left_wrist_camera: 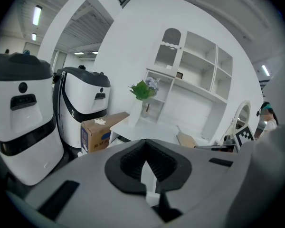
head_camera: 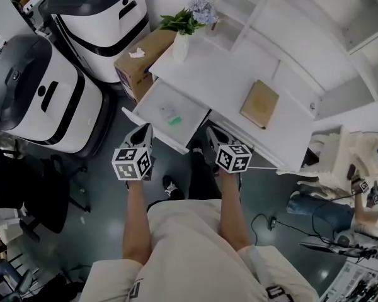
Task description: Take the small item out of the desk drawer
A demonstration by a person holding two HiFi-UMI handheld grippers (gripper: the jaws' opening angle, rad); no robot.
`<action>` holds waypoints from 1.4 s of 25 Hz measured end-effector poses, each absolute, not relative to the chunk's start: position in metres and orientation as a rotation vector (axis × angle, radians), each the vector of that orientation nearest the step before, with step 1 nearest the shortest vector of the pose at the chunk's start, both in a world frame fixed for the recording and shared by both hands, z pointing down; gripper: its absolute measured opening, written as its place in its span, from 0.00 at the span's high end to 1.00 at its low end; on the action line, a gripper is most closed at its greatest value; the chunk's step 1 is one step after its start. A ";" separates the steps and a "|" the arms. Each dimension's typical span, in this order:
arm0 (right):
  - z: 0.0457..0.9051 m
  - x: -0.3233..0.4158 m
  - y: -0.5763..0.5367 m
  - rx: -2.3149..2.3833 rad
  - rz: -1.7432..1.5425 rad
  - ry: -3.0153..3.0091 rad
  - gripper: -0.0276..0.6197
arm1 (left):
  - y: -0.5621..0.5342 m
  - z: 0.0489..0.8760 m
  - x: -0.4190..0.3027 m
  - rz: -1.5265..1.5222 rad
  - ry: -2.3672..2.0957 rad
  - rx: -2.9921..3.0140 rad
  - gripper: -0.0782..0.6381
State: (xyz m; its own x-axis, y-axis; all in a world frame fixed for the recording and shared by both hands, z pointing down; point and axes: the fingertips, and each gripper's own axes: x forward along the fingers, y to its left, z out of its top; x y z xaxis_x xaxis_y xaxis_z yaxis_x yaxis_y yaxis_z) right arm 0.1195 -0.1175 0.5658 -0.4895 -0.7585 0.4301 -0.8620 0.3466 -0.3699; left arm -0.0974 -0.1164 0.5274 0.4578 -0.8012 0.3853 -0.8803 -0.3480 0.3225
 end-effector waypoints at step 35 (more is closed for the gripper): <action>0.711 -0.002 -0.274 0.958 0.601 -2.200 0.92 | -0.237 0.610 -0.101 0.274 -1.516 2.016 0.87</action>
